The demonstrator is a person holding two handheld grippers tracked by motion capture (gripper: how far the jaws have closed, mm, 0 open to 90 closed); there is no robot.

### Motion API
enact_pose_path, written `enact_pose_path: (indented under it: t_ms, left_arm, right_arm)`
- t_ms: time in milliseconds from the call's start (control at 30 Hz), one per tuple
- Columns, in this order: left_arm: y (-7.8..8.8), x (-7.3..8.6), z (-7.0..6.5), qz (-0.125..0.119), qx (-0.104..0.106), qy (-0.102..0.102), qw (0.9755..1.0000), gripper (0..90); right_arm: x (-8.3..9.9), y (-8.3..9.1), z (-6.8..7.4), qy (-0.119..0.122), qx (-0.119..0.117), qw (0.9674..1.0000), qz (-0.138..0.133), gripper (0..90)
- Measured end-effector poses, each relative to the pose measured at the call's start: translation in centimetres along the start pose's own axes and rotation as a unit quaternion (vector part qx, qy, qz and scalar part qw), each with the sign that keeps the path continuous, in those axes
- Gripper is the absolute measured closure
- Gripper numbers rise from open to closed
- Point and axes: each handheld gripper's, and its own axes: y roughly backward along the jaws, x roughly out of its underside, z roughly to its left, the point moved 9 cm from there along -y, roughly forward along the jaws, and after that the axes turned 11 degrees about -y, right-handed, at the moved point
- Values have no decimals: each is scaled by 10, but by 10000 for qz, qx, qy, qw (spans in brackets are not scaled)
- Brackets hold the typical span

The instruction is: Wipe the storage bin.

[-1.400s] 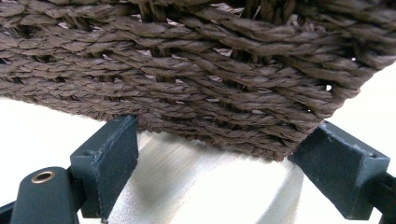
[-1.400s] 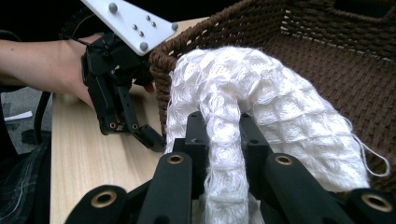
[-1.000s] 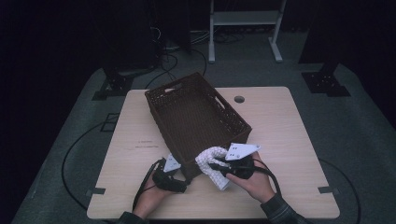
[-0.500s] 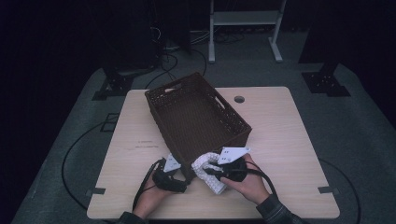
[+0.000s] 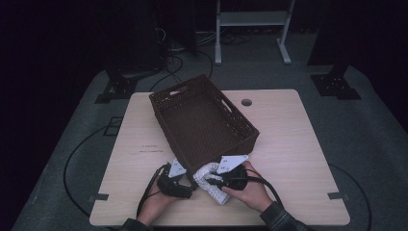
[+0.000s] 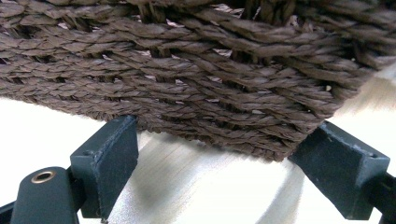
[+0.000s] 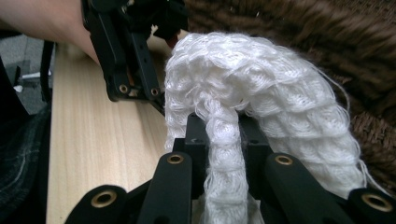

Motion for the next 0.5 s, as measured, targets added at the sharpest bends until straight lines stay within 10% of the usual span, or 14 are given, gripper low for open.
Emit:
enact_pose_path:
  t_ms: [500]
  left_arm:
    - [0, 0, 0, -19, -4, 24, 10000, 138]
  right_arm:
    - [18, -15, -9, -102, 74, 9992, 383, 775]
